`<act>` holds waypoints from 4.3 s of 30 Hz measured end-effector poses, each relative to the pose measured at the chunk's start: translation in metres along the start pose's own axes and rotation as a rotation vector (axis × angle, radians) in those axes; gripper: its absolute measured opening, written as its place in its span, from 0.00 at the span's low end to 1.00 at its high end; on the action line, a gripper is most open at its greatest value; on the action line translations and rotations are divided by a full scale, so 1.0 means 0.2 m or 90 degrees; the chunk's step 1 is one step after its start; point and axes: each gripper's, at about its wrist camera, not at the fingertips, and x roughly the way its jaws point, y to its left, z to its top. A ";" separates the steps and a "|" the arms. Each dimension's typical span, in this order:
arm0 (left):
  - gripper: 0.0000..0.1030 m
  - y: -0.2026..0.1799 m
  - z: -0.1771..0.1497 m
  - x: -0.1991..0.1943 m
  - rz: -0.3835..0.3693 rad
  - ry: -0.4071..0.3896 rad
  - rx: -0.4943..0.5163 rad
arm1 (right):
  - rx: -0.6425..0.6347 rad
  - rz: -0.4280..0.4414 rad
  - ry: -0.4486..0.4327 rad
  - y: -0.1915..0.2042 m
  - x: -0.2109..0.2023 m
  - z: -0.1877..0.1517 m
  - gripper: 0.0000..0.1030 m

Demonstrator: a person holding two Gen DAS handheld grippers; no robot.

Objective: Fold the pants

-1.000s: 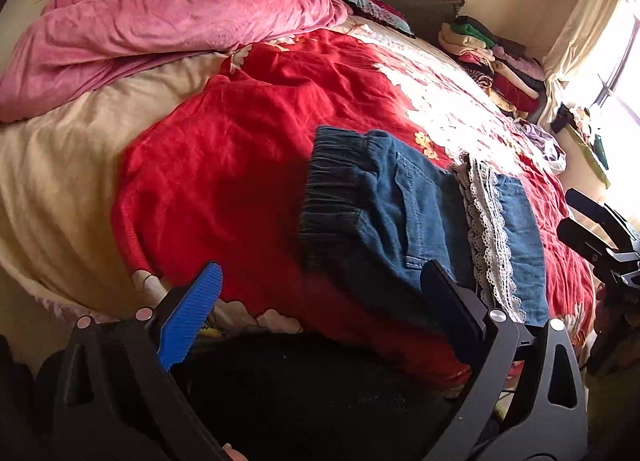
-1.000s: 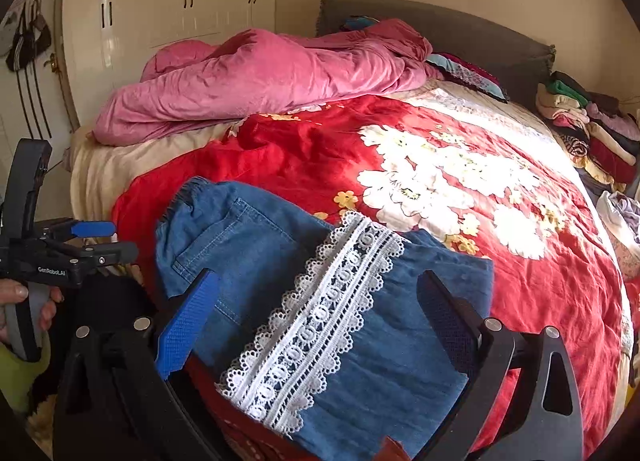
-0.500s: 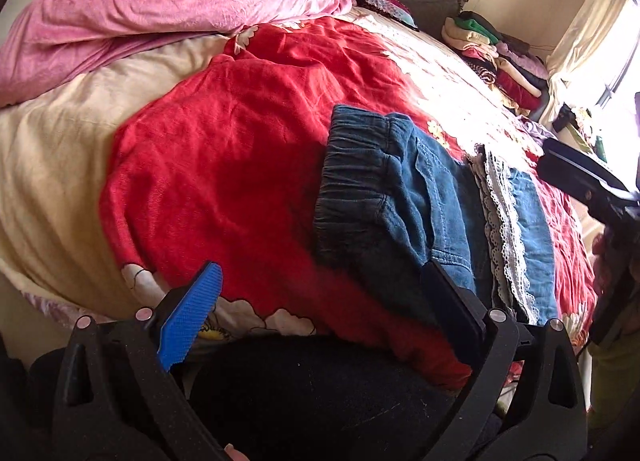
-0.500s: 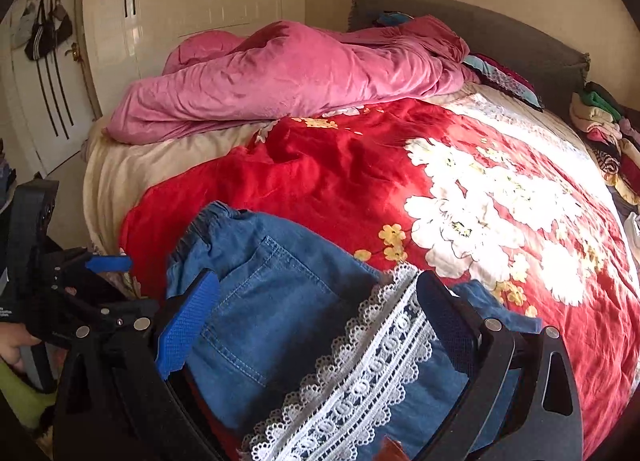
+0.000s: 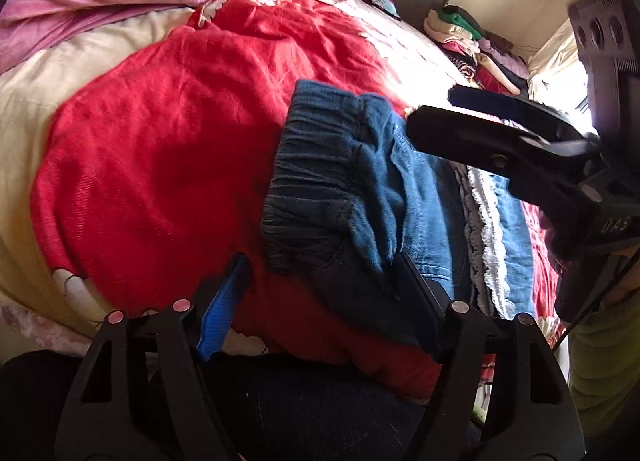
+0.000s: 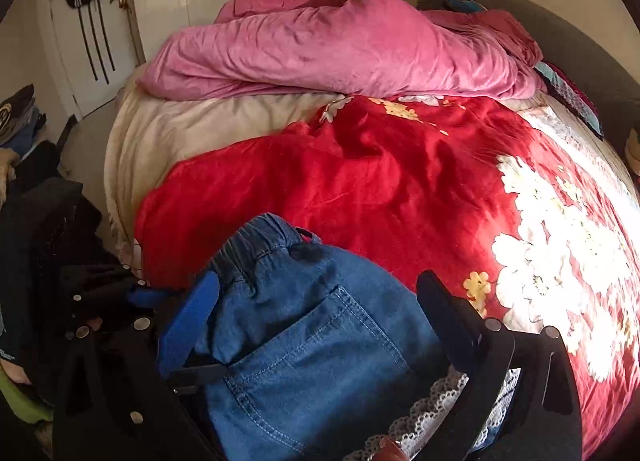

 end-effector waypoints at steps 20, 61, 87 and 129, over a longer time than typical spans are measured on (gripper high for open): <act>0.69 0.02 -0.01 0.01 -0.010 0.006 -0.011 | 0.020 0.124 0.038 0.02 0.27 0.00 0.41; 0.87 -0.89 -0.09 0.16 -0.199 0.092 0.166 | 0.291 0.053 -0.153 -0.69 -0.69 -0.87 0.65; 0.89 -0.92 -0.13 0.04 -0.129 0.052 0.211 | 0.299 -0.051 -0.146 -0.63 -0.83 -1.09 0.82; 0.51 -0.73 0.31 0.49 -0.052 0.116 0.190 | -0.197 0.007 -0.097 0.32 -0.64 -0.98 0.38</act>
